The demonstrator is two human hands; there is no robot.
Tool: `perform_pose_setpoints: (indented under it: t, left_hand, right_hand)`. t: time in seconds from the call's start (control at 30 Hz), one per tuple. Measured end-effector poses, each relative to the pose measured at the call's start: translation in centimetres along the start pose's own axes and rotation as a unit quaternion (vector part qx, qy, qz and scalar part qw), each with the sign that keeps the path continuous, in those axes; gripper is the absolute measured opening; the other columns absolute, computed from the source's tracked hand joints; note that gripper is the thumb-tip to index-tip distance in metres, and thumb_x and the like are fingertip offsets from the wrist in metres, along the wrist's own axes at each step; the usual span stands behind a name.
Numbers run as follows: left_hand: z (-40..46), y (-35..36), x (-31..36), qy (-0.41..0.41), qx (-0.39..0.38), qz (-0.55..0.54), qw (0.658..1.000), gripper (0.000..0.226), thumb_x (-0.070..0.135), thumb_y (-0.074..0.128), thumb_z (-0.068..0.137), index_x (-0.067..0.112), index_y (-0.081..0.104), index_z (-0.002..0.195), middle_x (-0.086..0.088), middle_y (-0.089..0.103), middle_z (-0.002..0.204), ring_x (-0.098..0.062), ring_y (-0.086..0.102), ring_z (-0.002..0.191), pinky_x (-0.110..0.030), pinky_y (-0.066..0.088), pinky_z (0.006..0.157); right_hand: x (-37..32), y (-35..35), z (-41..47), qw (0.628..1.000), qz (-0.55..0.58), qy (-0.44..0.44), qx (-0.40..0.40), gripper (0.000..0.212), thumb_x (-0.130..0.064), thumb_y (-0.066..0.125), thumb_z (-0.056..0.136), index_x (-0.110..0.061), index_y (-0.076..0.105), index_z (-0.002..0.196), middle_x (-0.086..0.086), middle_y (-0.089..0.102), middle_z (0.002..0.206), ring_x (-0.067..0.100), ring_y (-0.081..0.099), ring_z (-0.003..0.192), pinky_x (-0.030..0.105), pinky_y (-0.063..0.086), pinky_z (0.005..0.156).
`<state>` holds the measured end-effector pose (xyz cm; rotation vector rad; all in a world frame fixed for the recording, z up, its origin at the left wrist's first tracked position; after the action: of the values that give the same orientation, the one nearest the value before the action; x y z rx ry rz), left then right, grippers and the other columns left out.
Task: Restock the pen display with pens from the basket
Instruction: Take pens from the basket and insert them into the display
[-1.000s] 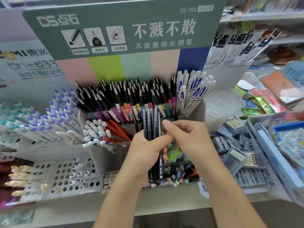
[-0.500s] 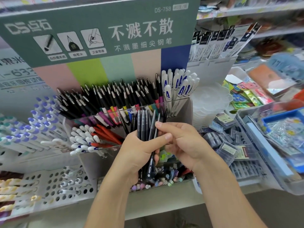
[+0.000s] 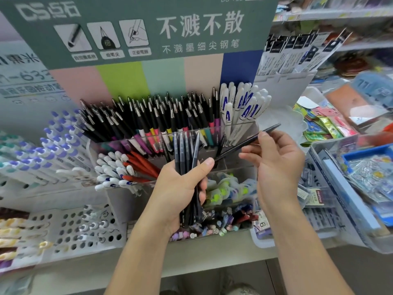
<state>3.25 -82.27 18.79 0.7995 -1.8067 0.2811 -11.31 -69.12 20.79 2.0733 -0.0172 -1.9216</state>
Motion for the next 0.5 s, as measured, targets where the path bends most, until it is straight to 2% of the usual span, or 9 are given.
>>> perform_pose_setpoints:
  t: [0.1, 0.2, 0.27, 0.37, 0.5]
  left_hand:
    - [0.3, -0.3, 0.1, 0.030, 0.001, 0.015, 0.999, 0.038, 0.028, 0.073, 0.090, 0.019, 0.048, 0.063, -0.002, 0.046, 0.057, -0.018, 0.044, 0.046, -0.026, 0.041, 0.047]
    - [0.3, -0.6, 0.1, 0.042, -0.004, 0.003, 0.999, 0.039, 0.027, 0.074, 0.088, 0.019, 0.047, 0.061, -0.003, 0.044, 0.057, -0.018, 0.043, 0.047, -0.026, 0.041, 0.047]
    - [0.2, -0.8, 0.1, 0.040, -0.005, -0.006, 0.999, 0.041, 0.025, 0.075, 0.088, 0.018, 0.045, 0.061, -0.003, 0.043, 0.057, -0.018, 0.042, 0.048, -0.025, 0.041, 0.046]
    - [0.0, -1.0, -0.1, 0.041, 0.003, -0.013, 0.999, 0.040, 0.022, 0.074, 0.088, 0.017, 0.044, 0.062, -0.002, 0.042, 0.057, -0.018, 0.041, 0.047, -0.023, 0.040, 0.045]
    - [-0.2, -1.2, -0.5, 0.034, 0.010, -0.006, 0.999, 0.039, 0.020, 0.074, 0.089, 0.017, 0.046, 0.062, -0.001, 0.044, 0.056, -0.018, 0.042, 0.047, -0.023, 0.041, 0.046]
  right_hand:
    - [0.8, 1.2, -0.6, 0.984, -0.157, -0.069, -0.044, 0.011, -0.009, 0.064, 0.097, -0.015, 0.065, 0.087, 0.007, 0.071, 0.077, 0.020, 0.072, 0.066, 0.029, 0.060, 0.062]
    - [2.1, 2.8, -1.1, 0.939, -0.306, -0.130, -0.091, 0.008, -0.016, 0.071, 0.092, -0.023, 0.070, 0.088, -0.010, 0.071, 0.077, 0.005, 0.069, 0.071, 0.028, 0.058, 0.069]
    - [2.6, 3.4, -1.2, 0.919, -0.349, -0.157, -0.098, 0.002, -0.019, 0.072, 0.091, -0.020, 0.074, 0.090, -0.010, 0.071, 0.077, 0.005, 0.066, 0.072, 0.029, 0.055, 0.070]
    - [2.4, 3.7, -1.0, 0.897, -0.389, -0.194, -0.082, 0.009, -0.020, 0.073, 0.091, -0.014, 0.077, 0.095, -0.001, 0.073, 0.082, 0.012, 0.065, 0.074, 0.036, 0.056, 0.072]
    - [2.1, 3.4, -0.7, 0.893, -0.402, -0.192, -0.070, 0.008, -0.017, 0.076, 0.089, -0.013, 0.076, 0.096, -0.004, 0.073, 0.082, 0.012, 0.065, 0.073, 0.036, 0.056, 0.073]
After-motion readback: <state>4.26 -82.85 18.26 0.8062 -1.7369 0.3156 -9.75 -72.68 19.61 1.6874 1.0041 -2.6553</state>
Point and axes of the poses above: each hand's wrist, its own z-axis towards the middle knuckle, its own y-axis out of the palm, x = y × z, the point moved 8 cm from there along z, towards the middle knuckle
